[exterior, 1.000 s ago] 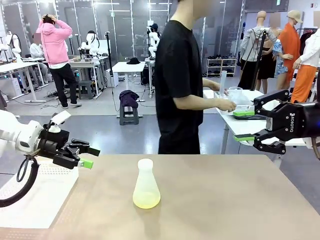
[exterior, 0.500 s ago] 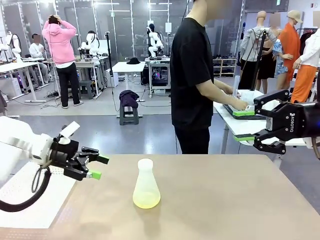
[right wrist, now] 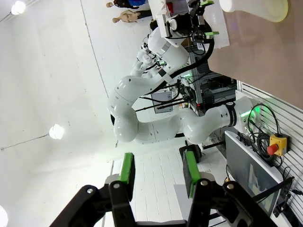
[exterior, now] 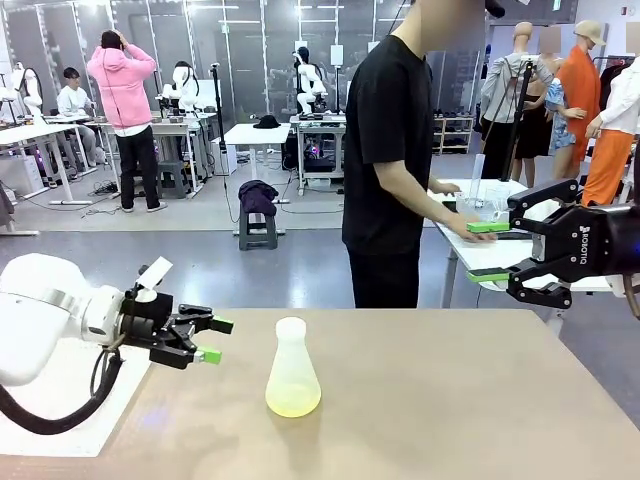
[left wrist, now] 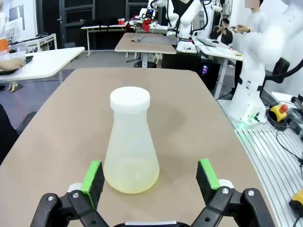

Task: Prepare the solutions needed for the experiment.
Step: When the human places the Big flask in the center of the table, pick up the Big flask and place it in the left Organizing basket.

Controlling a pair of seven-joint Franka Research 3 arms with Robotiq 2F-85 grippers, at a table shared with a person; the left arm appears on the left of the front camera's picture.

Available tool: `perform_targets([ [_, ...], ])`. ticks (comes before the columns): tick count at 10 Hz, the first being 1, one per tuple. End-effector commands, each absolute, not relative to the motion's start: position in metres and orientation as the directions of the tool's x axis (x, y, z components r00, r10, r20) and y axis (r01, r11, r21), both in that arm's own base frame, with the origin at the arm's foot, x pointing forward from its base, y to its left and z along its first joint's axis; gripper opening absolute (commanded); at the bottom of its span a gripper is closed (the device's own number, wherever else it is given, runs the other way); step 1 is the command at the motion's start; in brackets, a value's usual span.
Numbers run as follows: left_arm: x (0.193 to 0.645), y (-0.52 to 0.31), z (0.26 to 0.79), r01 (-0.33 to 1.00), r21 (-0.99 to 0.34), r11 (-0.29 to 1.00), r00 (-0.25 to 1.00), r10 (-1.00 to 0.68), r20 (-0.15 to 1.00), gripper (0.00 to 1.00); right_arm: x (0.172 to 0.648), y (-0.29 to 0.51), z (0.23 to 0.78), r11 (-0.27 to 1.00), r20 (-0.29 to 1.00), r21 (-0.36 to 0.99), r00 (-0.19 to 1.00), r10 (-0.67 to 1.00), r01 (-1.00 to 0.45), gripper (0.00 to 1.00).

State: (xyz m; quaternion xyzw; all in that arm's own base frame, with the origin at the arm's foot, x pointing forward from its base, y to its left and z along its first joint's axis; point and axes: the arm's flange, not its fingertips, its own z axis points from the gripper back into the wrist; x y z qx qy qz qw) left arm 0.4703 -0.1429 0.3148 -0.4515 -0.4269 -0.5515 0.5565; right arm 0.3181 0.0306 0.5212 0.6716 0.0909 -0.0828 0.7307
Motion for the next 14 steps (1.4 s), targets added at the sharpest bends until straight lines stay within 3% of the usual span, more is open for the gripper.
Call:
perform_targets([
  [1, 0.477, -0.161, 0.314, 1.000, 0.008, 0.019, -0.004, -0.227, 0.974, 1.00, 0.319, 0.031, 0.522, 0.077, -0.254, 0.964, 0.967, -0.004, 0.254, 0.53],
  [6, 0.474, -0.184, 0.345, 0.998, 0.062, -0.004, -0.061, -0.202, 0.978, 1.00, 0.319, 0.031, 0.522, 0.077, -0.254, 0.964, 0.967, -0.004, 0.254, 0.53],
  [14, 0.490, -0.202, 0.288, 0.999, -0.034, -0.029, 0.032, -0.075, 0.997, 1.00, 0.319, 0.031, 0.522, 0.077, -0.254, 0.964, 0.967, -0.004, 0.254, 0.53],
])
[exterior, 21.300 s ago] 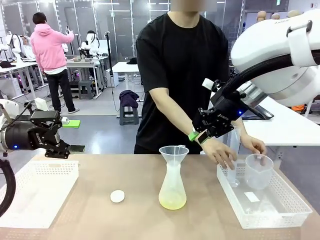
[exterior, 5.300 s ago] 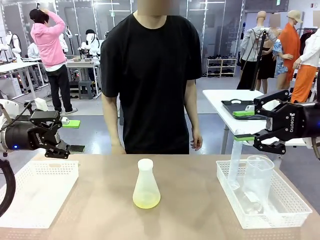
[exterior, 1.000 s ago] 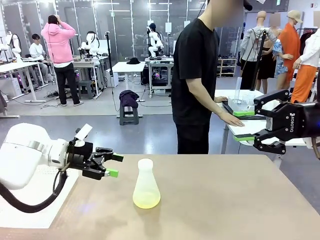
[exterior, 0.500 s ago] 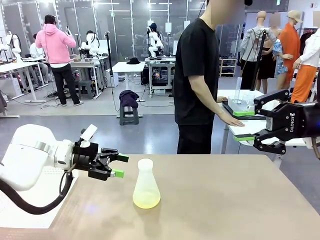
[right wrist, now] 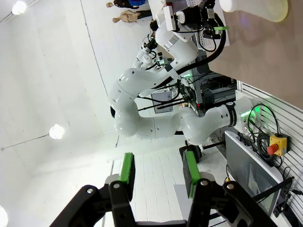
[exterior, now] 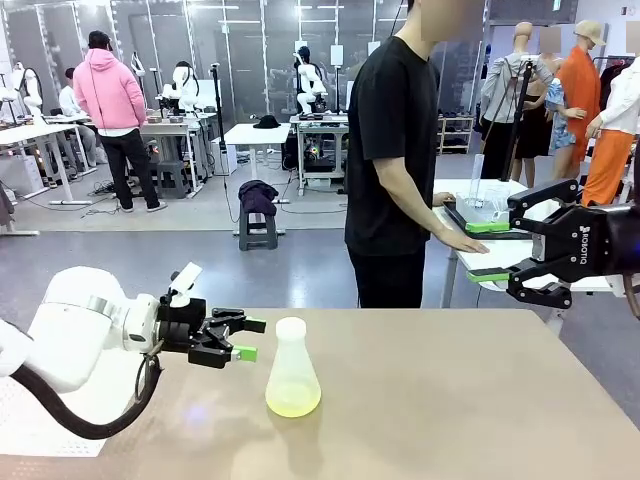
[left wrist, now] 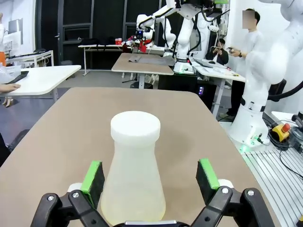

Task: Prepare the solutions needed for the experiment.
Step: When the human places the Big flask in the center of the table, pick up the Big flask and place it in the left Organizing basket.

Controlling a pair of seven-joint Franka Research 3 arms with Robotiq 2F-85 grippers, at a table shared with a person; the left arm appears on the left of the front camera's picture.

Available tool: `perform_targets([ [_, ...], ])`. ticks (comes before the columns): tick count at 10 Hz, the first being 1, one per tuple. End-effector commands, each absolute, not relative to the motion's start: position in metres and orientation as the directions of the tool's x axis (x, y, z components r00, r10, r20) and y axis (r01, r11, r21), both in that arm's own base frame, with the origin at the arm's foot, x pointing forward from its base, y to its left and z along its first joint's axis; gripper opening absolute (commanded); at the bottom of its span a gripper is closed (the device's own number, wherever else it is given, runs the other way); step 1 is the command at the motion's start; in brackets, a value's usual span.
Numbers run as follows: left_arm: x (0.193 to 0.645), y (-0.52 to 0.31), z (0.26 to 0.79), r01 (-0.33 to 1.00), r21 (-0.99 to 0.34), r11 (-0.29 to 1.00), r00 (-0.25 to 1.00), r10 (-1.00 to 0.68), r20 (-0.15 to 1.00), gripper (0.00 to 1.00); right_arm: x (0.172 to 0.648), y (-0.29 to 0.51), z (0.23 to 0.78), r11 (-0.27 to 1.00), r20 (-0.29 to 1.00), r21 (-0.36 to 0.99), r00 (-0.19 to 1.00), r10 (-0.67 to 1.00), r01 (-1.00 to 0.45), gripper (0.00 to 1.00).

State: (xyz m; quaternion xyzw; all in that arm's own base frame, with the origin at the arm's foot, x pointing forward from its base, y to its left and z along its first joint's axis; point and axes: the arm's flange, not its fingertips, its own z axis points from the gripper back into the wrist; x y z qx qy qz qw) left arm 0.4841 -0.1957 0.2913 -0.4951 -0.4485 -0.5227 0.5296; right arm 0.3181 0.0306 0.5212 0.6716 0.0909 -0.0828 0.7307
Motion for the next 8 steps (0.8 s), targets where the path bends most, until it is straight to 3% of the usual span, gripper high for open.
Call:
perform_targets([
  [1, 0.493, -0.206, 0.279, 0.998, -0.057, -0.033, 0.055, -0.070, 0.996, 1.00, 0.319, 0.031, 0.522, 0.077, -0.254, 0.964, 0.967, -0.004, 0.254, 0.53],
  [8, 0.502, -0.234, 0.257, 0.998, -0.053, -0.033, 0.053, -0.023, 0.998, 1.00, 0.319, 0.031, 0.522, 0.077, -0.254, 0.964, 0.967, -0.004, 0.254, 0.53],
])
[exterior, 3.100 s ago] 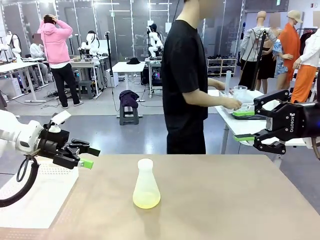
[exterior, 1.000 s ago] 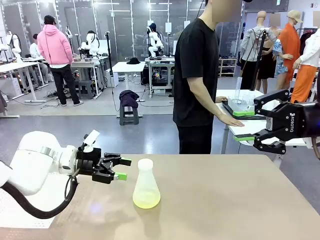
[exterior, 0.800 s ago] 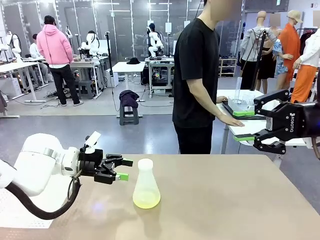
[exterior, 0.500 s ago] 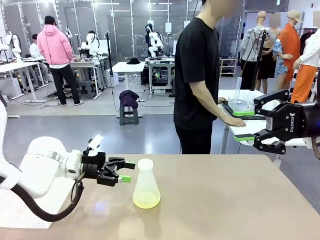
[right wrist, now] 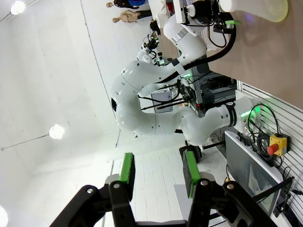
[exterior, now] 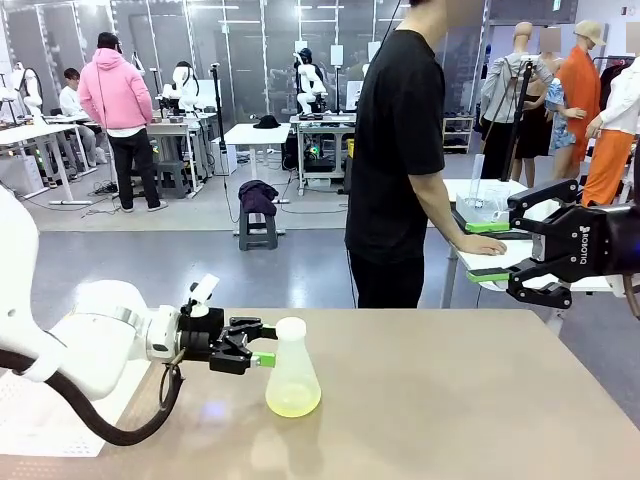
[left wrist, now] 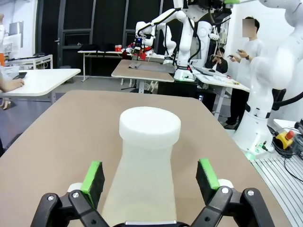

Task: Prepare the solutions needed for the experiment.
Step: When the human places the Big flask in the center of the table, pick up the Big flask and place it in the left Organizing basket.

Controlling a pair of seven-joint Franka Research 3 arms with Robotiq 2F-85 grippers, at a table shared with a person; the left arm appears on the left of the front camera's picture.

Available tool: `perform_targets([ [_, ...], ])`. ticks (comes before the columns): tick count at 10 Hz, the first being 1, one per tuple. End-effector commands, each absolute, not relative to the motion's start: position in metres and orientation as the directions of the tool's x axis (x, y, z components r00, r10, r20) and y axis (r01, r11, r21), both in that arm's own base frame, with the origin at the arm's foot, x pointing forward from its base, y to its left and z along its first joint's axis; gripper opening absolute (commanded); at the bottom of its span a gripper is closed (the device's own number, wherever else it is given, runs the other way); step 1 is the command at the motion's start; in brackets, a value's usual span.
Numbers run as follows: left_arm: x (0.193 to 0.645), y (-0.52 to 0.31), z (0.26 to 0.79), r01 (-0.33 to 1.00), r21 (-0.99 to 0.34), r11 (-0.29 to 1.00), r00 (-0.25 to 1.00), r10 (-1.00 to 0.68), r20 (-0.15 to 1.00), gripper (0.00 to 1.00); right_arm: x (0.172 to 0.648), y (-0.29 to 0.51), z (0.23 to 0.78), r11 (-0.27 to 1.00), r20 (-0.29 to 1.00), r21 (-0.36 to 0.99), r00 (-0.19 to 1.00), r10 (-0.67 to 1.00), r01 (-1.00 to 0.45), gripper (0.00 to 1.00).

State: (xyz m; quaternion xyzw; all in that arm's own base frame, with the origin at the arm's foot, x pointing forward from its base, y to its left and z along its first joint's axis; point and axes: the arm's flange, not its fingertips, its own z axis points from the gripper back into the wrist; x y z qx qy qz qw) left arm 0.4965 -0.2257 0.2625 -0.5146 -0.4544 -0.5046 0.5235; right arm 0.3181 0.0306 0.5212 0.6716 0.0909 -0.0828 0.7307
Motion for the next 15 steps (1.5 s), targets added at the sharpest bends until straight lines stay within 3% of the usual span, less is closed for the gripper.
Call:
perform_targets([
  [1, 0.503, -0.238, 0.256, 0.998, -0.056, -0.030, 0.055, -0.020, 0.998, 1.00, 0.319, 0.031, 0.522, 0.077, -0.254, 0.964, 0.967, -0.004, 0.254, 0.53],
  [12, 0.516, -0.287, 0.246, 0.991, -0.064, -0.114, 0.065, 0.010, 0.998, 1.00, 0.319, 0.031, 0.522, 0.077, -0.254, 0.964, 0.967, -0.004, 0.254, 0.53],
  [13, 0.515, -0.287, 0.246, 0.991, -0.059, -0.123, 0.061, 0.012, 0.998, 0.96, 0.319, 0.031, 0.522, 0.077, -0.254, 0.964, 0.967, -0.004, 0.254, 0.53],
  [14, 0.513, -0.286, 0.246, 0.991, -0.061, -0.118, 0.062, 0.007, 0.998, 0.81, 0.319, 0.031, 0.522, 0.077, -0.254, 0.964, 0.967, -0.004, 0.254, 0.53],
  [15, 0.512, -0.284, 0.246, 0.991, -0.069, -0.117, 0.070, 0.004, 0.998, 0.77, 0.319, 0.031, 0.522, 0.077, -0.254, 0.964, 0.967, -0.004, 0.254, 0.53],
])
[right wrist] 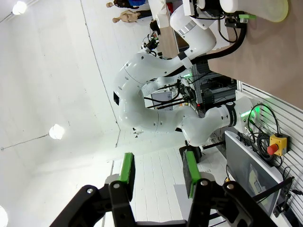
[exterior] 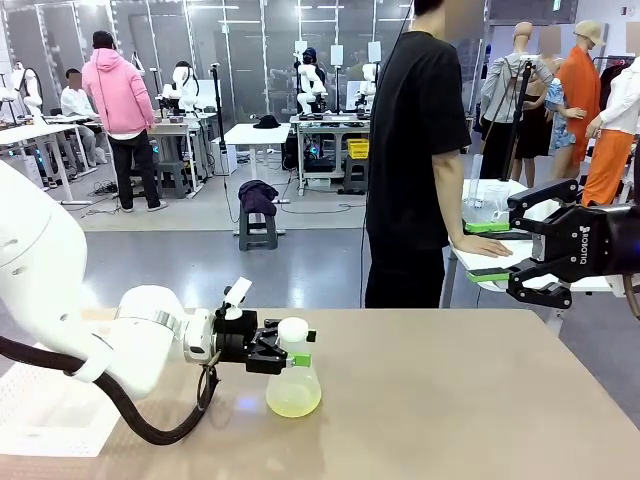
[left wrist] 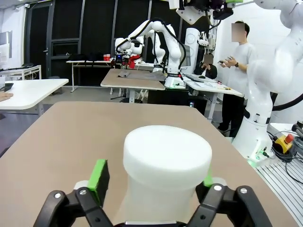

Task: Prepare the solutions needed for the experiment.
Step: When the human places the Big flask in the center of the table, pick up the Big flask and place it in the left Organizing basket.

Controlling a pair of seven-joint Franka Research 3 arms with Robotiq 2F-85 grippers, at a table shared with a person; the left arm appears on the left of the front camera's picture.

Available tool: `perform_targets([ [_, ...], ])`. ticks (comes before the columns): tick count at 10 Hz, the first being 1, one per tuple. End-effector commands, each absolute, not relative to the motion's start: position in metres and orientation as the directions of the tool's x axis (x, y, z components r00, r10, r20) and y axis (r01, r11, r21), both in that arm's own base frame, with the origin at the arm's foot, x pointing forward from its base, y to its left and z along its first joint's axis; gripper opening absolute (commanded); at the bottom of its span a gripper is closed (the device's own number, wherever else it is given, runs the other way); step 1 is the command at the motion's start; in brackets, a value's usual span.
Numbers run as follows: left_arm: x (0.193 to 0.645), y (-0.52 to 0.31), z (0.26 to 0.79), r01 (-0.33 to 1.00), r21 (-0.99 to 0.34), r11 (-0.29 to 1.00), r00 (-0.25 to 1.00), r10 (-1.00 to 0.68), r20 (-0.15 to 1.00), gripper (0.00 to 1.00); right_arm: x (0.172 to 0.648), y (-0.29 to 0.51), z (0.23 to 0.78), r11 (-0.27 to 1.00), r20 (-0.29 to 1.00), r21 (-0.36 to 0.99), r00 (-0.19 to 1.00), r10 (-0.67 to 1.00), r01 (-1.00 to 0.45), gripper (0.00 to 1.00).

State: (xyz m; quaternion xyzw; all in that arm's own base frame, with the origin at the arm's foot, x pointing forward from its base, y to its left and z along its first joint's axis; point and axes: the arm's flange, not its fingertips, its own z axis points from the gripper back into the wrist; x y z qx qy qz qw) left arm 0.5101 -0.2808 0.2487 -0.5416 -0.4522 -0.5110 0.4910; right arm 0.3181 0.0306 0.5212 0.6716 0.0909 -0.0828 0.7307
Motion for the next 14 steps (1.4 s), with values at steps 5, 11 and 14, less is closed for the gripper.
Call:
perform_targets([
  [5, 0.510, -0.280, 0.247, 0.991, -0.079, -0.106, 0.080, 0.001, 0.997, 0.23, 0.319, 0.031, 0.522, 0.077, -0.254, 0.964, 0.967, -0.004, 0.254, 0.53],
  [11, 0.508, -0.276, 0.251, 0.992, -0.091, -0.092, 0.091, -0.003, 0.996, 0.14, 0.319, 0.031, 0.522, 0.077, -0.254, 0.964, 0.967, -0.004, 0.254, 0.53],
  [14, 0.506, -0.279, 0.281, 0.992, -0.072, -0.108, 0.070, -0.015, 0.997, 0.00, 0.319, 0.031, 0.522, 0.077, -0.254, 0.964, 0.967, -0.004, 0.254, 0.53],
])
